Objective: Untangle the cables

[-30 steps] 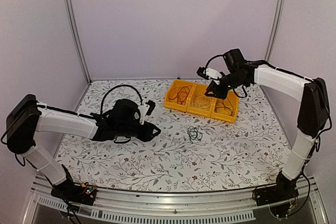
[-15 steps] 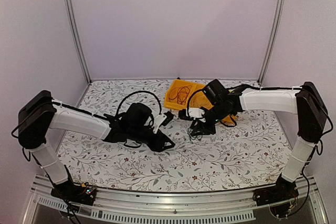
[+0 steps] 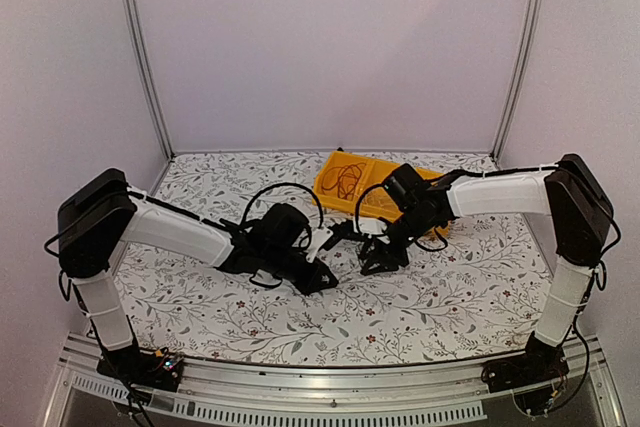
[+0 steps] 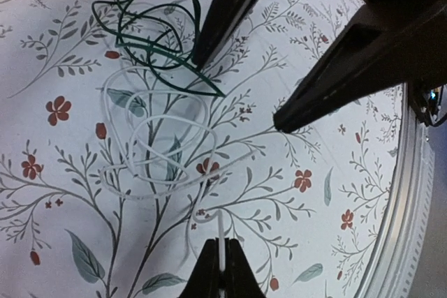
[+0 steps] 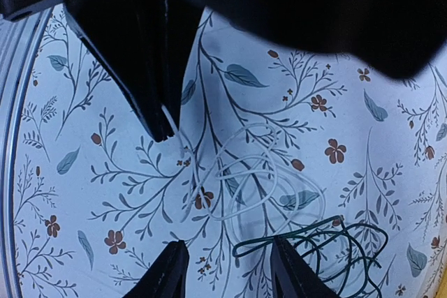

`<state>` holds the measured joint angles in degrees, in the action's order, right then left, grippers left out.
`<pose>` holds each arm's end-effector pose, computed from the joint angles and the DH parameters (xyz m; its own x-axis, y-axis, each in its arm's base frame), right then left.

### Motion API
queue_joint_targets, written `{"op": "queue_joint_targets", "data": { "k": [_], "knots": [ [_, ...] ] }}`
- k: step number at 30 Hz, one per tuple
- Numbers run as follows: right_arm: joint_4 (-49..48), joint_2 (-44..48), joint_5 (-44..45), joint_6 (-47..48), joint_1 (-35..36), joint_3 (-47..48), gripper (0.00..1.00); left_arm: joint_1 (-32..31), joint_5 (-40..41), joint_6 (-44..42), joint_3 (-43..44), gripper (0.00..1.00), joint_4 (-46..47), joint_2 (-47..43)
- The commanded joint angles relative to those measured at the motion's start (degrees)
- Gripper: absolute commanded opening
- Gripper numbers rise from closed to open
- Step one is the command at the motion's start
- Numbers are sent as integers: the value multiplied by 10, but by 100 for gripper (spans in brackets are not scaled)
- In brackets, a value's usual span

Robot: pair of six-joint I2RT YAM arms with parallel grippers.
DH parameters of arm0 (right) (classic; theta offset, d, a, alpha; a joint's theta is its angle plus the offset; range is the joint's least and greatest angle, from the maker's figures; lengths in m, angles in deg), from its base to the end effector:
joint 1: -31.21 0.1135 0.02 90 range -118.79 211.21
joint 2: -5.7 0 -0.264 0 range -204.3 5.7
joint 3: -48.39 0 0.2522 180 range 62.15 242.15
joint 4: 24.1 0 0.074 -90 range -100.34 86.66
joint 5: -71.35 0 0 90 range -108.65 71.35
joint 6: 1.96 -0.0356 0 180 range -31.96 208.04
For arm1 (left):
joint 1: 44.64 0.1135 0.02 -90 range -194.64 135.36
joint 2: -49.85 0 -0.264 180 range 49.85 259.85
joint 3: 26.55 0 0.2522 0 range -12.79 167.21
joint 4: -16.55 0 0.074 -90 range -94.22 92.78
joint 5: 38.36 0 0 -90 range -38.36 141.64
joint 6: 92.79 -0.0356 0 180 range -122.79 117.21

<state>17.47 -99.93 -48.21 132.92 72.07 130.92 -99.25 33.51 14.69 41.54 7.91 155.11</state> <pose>0.2668 0.2540 0.1739 0.0298 -0.7858 -0.6178 -0.9987 -0.0489 0.0141 0.2027 -0.3045 0.1385 -0.6665 0.4453 -0.5978 0.7341 0.5319 -0.4222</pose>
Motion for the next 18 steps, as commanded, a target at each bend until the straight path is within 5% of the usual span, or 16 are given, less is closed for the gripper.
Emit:
{"op": "queue_joint_targets", "data": {
  "k": [1,12,18],
  "knots": [
    [-4,-19,-53,10,2,5,46,-5,17,0,-3,4,5,-17],
    [-68,-83,-22,-72,3,13,48,-9,38,-3,-31,1,25,-44],
    [-82,-88,38,-98,-3,16,0,-14,75,-13,-43,0,24,-89]
  ]
}}
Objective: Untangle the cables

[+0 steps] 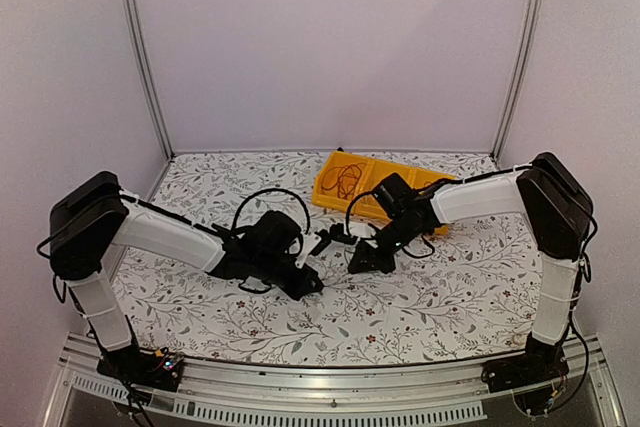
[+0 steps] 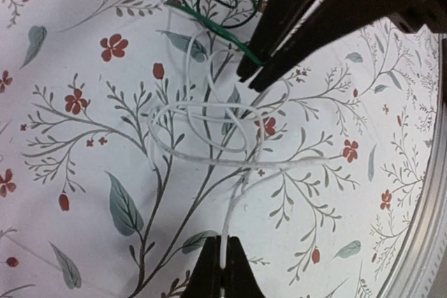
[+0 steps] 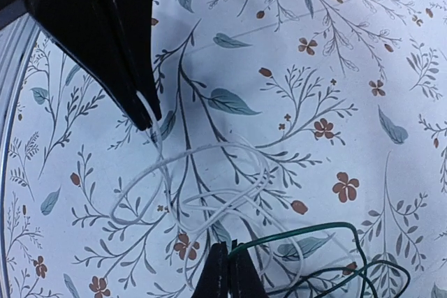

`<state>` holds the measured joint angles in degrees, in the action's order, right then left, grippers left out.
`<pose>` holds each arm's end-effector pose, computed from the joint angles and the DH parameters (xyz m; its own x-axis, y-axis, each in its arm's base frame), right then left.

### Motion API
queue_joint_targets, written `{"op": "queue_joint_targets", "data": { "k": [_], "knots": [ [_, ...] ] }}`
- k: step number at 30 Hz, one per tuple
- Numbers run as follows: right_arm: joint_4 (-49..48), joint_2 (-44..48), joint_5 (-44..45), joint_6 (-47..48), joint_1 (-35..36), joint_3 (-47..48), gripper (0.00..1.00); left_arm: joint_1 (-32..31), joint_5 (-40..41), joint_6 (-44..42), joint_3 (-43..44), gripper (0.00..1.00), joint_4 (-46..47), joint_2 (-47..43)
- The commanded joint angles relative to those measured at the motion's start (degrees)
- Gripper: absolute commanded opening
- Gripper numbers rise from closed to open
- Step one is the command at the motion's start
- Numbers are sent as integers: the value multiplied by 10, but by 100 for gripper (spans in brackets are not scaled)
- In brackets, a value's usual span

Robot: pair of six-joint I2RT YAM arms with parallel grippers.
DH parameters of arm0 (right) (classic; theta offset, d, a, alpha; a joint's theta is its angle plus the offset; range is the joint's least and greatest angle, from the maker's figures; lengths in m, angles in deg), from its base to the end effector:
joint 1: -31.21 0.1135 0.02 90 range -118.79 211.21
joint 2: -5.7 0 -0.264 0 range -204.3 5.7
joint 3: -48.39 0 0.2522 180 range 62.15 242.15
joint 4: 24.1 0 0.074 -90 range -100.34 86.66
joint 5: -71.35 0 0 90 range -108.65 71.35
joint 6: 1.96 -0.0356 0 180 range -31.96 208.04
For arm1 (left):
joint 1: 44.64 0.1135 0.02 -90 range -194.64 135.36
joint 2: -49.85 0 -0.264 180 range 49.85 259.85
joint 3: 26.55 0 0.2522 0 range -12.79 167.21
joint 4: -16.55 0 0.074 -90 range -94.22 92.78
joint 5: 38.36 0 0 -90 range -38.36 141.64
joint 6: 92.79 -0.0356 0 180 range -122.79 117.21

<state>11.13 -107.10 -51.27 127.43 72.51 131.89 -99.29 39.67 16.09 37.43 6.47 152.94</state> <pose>0.2780 0.2698 0.1396 -0.0609 -0.7650 -0.6412 -0.9946 -0.0073 0.1032 0.1945 -0.2870 0.1292 -0.6979 0.4368 -0.5676 0.6875 0.6307 -0.3600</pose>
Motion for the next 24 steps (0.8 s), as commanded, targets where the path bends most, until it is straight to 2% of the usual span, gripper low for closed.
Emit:
{"op": "queue_joint_targets", "data": {
  "k": [1,11,15,18,22,23,24],
  "knots": [
    [-20,-15,75,-46,-10,3,0,-13,20,-29,-4,0,37,-81],
    [31,-48,87,-87,-33,16,0,-12,85,-52,25,0,-13,-189],
    [54,-7,91,-92,-46,9,0,-10,106,-80,59,0,-67,-210],
    [67,40,95,-73,-57,-2,1,-5,112,-97,74,0,-73,-230],
    [79,109,84,-51,-69,-6,5,4,109,-99,88,0,-53,-251],
    [80,122,80,-45,-70,-6,9,6,107,-98,93,0,-48,-253],
    [83,141,73,-41,-70,-4,17,7,105,-99,101,0,-47,-254]
  ]
}}
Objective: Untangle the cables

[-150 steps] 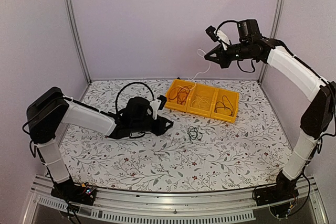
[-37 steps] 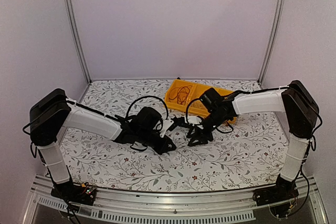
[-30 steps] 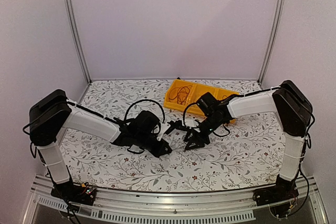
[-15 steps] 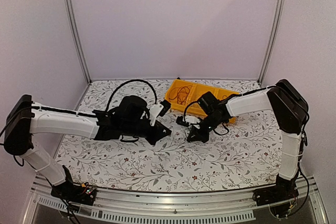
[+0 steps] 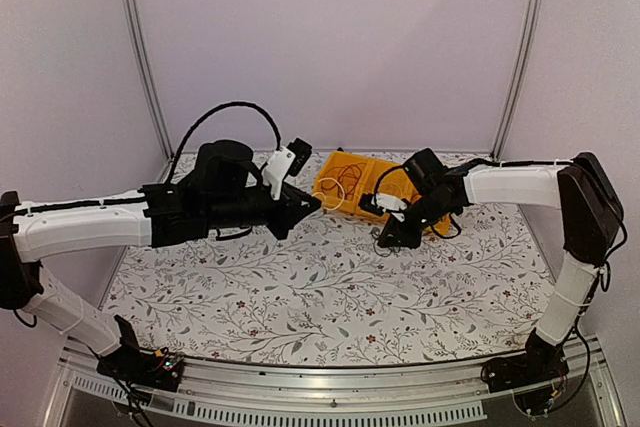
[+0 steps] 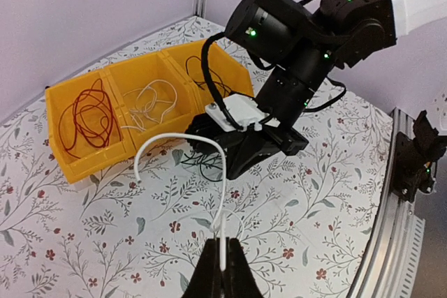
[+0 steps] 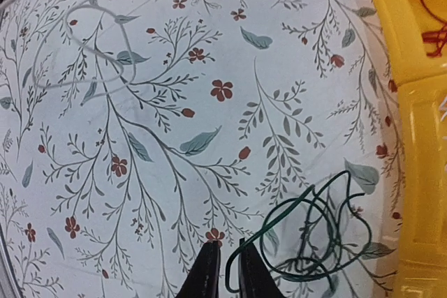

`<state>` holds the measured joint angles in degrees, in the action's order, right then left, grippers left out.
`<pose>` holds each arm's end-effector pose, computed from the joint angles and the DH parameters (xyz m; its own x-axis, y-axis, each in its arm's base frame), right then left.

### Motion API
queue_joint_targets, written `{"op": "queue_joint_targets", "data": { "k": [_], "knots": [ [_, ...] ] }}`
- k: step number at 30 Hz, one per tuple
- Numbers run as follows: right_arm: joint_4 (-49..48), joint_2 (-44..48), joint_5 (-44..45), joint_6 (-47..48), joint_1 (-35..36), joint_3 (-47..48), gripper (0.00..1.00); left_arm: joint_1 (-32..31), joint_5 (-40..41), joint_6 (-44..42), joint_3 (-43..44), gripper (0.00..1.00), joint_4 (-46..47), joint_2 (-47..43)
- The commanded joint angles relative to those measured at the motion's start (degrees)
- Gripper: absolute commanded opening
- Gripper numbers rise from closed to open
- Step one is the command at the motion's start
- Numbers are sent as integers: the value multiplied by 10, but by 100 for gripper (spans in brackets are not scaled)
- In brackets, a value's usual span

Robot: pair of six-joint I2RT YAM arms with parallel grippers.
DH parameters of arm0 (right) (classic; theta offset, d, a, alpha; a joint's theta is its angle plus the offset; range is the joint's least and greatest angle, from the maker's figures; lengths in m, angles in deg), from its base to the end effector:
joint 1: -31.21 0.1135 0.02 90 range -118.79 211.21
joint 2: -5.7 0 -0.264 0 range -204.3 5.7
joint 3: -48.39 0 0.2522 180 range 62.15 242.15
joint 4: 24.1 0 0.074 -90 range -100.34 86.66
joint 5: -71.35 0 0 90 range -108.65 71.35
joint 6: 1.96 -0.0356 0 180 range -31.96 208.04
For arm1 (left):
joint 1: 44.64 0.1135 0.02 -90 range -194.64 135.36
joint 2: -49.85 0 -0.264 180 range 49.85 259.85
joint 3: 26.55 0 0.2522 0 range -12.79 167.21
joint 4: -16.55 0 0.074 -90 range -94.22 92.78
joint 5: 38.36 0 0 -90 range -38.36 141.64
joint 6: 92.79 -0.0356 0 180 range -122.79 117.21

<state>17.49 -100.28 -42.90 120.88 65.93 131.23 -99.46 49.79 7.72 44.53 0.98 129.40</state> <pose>0.2958 0.2228 0.1719 -0.2647 -0.7850 -0.5601 -0.9605 0.2664 0.0806 0.1844 -0.2636 0.2913 -0.3829 0.2267 -0.8955 0.7771 0.6032 -0.1795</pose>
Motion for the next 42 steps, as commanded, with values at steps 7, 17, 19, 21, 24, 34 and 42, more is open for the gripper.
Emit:
{"op": "queue_joint_targets", "data": {
  "k": [7,17,19,21,24,34,42],
  "knots": [
    [58,109,-109,42,-2,73,41,11,-28,-26,93,0,30,1],
    [32,58,-156,22,1,113,49,11,-60,-29,153,0,50,14],
    [18,56,-158,11,1,112,47,11,-64,-29,163,0,48,16],
    [7,55,-167,-2,1,112,39,11,-69,-26,168,0,48,18],
    [-2,52,-183,-17,1,118,7,11,-68,-23,170,0,47,17],
    [-35,42,-152,-97,-86,63,0,10,124,-35,162,0,81,-66],
    [-54,42,-57,-134,-157,69,0,11,253,-30,108,0,114,-109]
  ]
}}
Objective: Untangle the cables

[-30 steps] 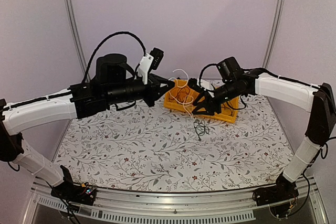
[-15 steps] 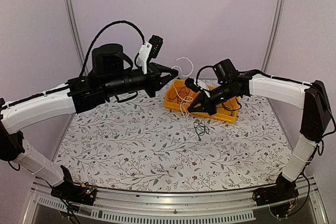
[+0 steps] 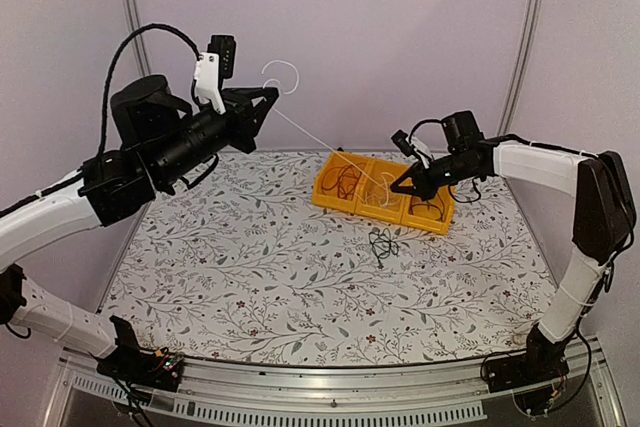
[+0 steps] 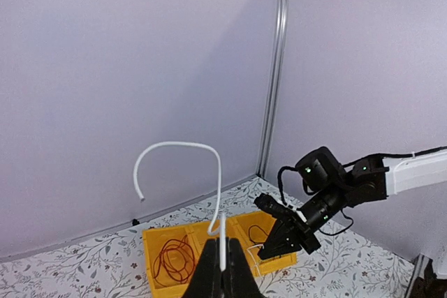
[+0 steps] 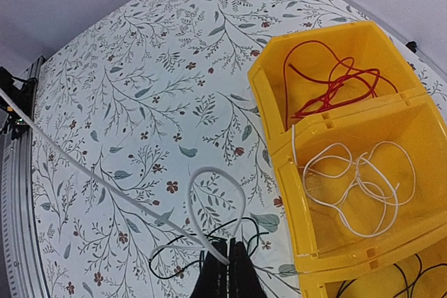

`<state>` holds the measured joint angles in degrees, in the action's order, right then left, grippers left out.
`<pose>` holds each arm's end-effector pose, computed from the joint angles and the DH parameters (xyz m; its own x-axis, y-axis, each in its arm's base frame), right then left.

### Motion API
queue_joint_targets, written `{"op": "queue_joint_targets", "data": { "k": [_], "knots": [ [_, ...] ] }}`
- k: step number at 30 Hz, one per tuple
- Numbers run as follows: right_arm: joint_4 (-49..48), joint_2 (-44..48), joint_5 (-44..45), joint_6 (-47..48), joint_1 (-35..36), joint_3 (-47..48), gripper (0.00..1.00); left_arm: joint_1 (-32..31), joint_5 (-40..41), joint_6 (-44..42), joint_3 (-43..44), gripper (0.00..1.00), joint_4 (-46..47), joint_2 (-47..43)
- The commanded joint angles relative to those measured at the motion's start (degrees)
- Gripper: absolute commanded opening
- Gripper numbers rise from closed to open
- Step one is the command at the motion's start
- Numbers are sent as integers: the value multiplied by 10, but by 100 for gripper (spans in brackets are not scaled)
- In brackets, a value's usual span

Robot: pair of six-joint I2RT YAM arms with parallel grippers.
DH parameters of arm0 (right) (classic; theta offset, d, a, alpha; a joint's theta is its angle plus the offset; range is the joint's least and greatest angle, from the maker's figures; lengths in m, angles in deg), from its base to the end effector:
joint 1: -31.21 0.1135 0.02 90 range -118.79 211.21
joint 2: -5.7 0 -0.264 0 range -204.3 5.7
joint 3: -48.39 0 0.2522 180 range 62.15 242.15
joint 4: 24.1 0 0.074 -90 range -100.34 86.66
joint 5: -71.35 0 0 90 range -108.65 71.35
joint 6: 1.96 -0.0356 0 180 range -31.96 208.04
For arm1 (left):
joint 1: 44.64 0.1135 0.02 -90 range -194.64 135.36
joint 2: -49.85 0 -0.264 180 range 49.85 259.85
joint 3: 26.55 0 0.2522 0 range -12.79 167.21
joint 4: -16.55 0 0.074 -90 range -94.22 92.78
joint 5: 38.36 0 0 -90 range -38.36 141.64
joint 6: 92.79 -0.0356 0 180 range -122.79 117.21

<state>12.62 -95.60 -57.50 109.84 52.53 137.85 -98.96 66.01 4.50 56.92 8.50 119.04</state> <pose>0.3514 0.1611 0.2444 -0.3996 -0.4664 -0.7891 -0.8813 0.4322 0.1908 0.1696 -0.2210 0.4343 -0.0188 -0.1846 -0.9826 0.6458 0.7480 -0.1529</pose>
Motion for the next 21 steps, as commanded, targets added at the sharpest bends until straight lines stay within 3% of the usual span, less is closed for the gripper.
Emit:
{"op": "queue_joint_targets", "data": {
  "k": [1,10,16,21],
  "knots": [
    [-4,-5,94,-21,-28,9,0,7,97,8,-22,0,38,-4],
    [10,-6,116,59,-42,94,0,9,64,25,14,0,43,116],
    [17,-67,129,80,-42,156,0,10,46,13,119,0,95,265],
    [19,-130,137,66,-42,197,0,11,30,-1,221,0,82,372]
  ]
}}
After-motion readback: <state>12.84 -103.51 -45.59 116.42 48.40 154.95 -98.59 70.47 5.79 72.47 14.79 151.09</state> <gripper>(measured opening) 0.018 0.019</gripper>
